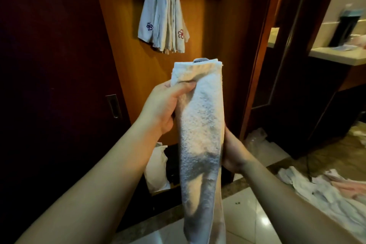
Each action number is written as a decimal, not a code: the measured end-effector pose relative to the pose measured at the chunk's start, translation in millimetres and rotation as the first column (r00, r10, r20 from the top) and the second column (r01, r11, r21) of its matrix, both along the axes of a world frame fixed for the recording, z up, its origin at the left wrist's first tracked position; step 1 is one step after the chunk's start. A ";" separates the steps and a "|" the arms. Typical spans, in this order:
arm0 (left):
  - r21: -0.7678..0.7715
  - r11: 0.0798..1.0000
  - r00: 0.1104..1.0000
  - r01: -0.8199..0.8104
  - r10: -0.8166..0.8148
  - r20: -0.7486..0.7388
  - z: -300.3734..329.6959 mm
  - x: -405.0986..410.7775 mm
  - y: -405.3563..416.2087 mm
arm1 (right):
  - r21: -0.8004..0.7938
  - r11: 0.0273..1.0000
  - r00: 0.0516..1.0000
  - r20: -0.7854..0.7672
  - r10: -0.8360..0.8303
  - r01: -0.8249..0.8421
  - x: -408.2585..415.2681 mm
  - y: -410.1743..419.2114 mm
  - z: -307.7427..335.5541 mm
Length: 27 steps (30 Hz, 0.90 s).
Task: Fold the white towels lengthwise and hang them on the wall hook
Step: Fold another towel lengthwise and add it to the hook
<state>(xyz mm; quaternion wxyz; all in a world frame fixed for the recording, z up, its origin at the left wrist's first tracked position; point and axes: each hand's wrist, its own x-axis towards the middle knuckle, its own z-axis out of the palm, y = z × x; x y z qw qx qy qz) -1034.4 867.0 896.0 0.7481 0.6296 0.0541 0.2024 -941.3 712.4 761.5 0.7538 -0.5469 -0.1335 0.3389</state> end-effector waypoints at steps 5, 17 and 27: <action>-0.034 0.999 0.998 0.032 -0.034 -0.053 9.2 3.3 10.4 | 0.016 1.000 0.999 0.034 0.024 -0.024 -9.3 -6.0 -26.4; -0.123 0.991 0.998 -0.050 0.044 -0.046 24.7 0.7 32.7 | -0.113 0.963 0.840 0.521 -0.151 0.243 -17.8 3.4 -7.0; -0.247 0.959 0.990 -0.139 0.139 -0.017 31.8 8.8 22.6 | 0.043 0.945 0.719 0.639 -0.275 0.323 -40.3 -1.1 -4.4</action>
